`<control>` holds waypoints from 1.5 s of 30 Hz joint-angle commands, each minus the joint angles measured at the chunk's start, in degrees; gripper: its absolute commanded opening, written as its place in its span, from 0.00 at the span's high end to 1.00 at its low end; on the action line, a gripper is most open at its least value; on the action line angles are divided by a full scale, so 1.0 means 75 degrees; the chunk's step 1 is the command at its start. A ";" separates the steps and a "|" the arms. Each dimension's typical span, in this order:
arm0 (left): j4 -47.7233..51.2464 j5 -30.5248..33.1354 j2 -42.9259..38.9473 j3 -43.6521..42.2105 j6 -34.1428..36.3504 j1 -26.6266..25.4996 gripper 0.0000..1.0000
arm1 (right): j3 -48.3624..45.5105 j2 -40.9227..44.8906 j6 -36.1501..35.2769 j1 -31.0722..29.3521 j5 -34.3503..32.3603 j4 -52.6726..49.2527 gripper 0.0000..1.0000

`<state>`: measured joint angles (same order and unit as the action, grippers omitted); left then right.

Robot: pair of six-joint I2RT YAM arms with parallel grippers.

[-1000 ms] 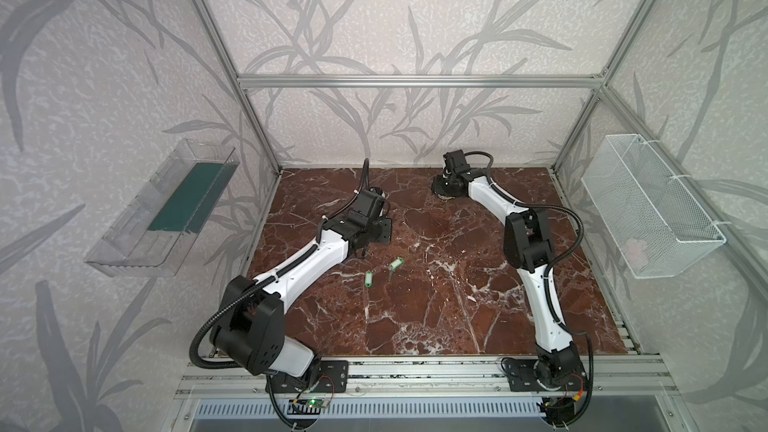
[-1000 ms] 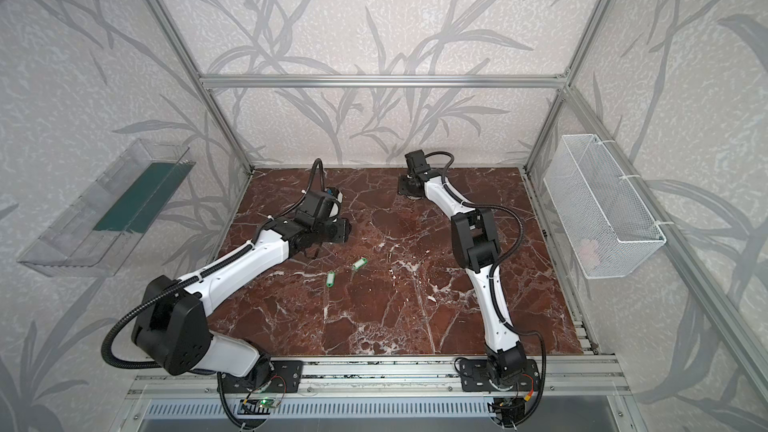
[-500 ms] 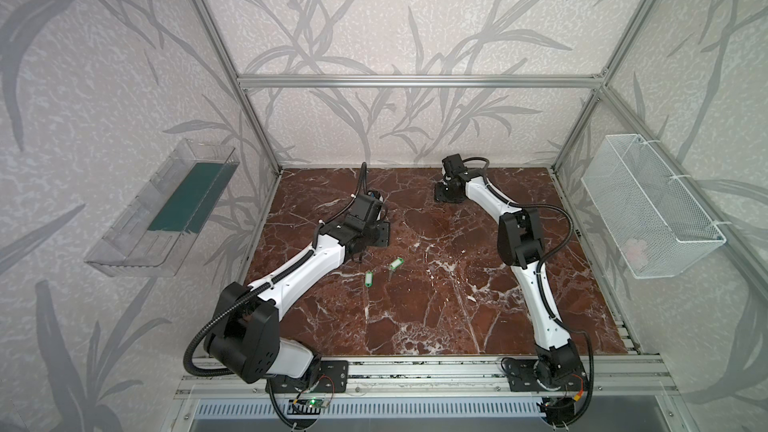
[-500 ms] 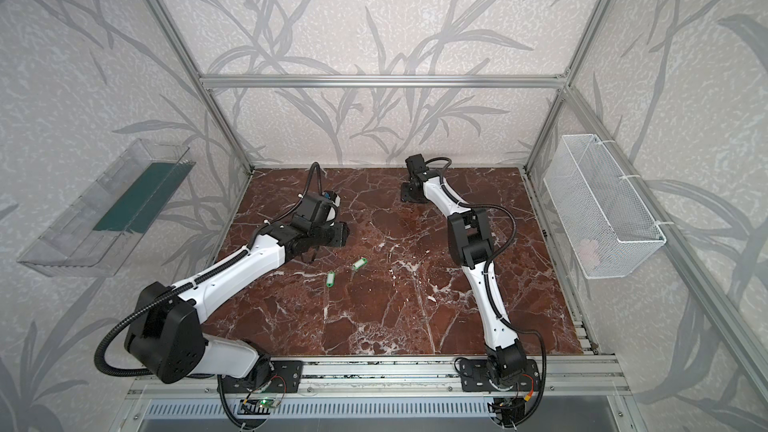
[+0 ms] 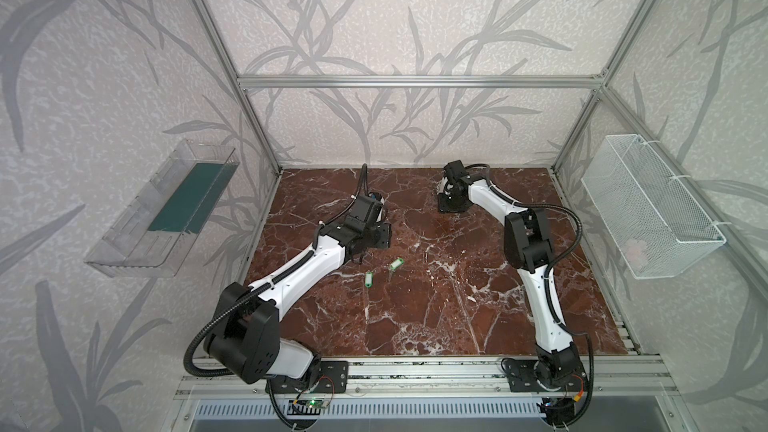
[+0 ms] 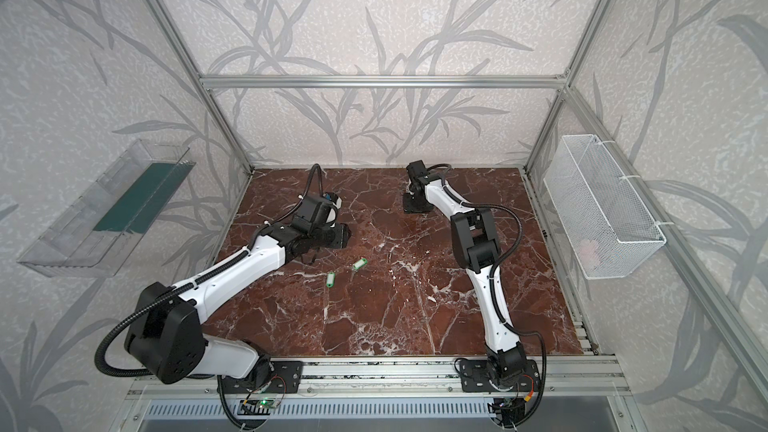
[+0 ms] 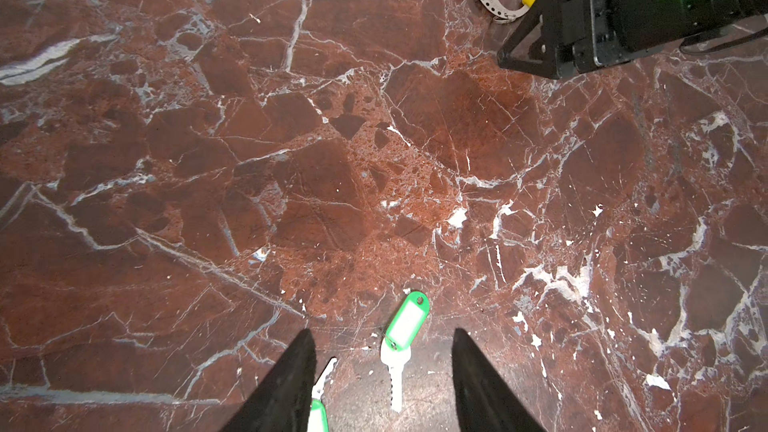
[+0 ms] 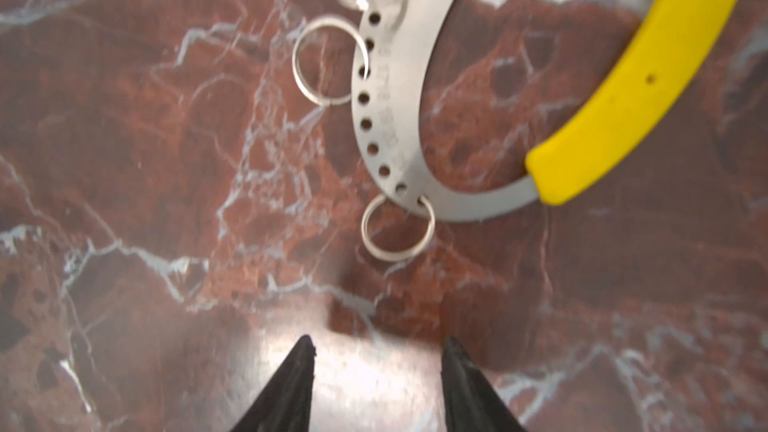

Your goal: Put the keys on the keyring

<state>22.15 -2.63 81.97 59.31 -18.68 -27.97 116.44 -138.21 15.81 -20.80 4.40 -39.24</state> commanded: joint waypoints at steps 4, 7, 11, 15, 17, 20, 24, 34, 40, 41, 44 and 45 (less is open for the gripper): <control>-0.0085 -0.0155 -0.0090 -0.0127 -0.0029 0.0031 0.46 | -0.0611 0.0821 -0.0215 -0.0040 -0.0364 0.1444 0.47; -0.0084 -0.0194 -0.0068 -0.0112 -0.0017 0.0026 0.46 | -0.0414 0.0599 -0.0265 -0.0040 -0.0294 0.1761 0.45; -0.0062 -0.0203 -0.0089 -0.0143 -0.0017 0.0033 0.45 | 0.0608 -0.0144 -0.0323 -0.0040 -0.0209 0.1336 0.43; -0.0029 -0.0183 -0.0134 -0.0182 0.0006 0.0026 0.45 | 0.2424 -0.1276 -0.0364 -0.0004 0.0054 0.0075 0.42; 0.0013 -0.0134 -0.0158 -0.0197 0.0023 0.0030 0.45 | 0.3318 -0.1786 -0.0476 -0.0004 0.0186 -0.0597 0.41; 0.0056 -0.0054 -0.0240 -0.0224 0.0053 0.0032 0.45 | 0.4351 -0.2380 -0.0485 -0.0004 0.0077 -0.1608 0.42; 0.0038 -0.0028 -0.0322 -0.0253 0.0032 0.0026 0.45 | 0.4372 -0.2327 -0.0346 0.0036 -0.0004 -0.2076 0.41; -0.0062 -0.0243 -0.0336 -0.0336 -0.0190 0.0018 0.44 | 0.3759 -0.1836 -0.0205 0.0009 0.0277 -0.3147 0.42; -0.0277 -0.0354 -0.0476 -0.0617 -0.0392 0.0005 0.44 | 0.0641 -0.0076 -0.0070 -0.0157 0.0140 -0.2004 0.44; -0.0304 -0.0388 -0.0502 -0.0675 -0.0424 0.0006 0.45 | -0.0116 0.0320 0.0057 -0.0167 0.0168 -0.1592 0.44; -0.0340 -0.0462 -0.0556 -0.0758 -0.0436 -0.0012 0.44 | -0.1982 0.1411 0.0359 -0.0182 0.0233 -0.0750 0.45; -0.0350 -0.0467 -0.0572 -0.0789 -0.0439 -0.0040 0.44 | -0.2579 0.1790 0.0398 -0.0218 0.0297 -0.0484 0.46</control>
<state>20.38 -5.30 79.55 54.30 -21.10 -28.01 105.43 -130.89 16.27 -21.85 5.56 -48.25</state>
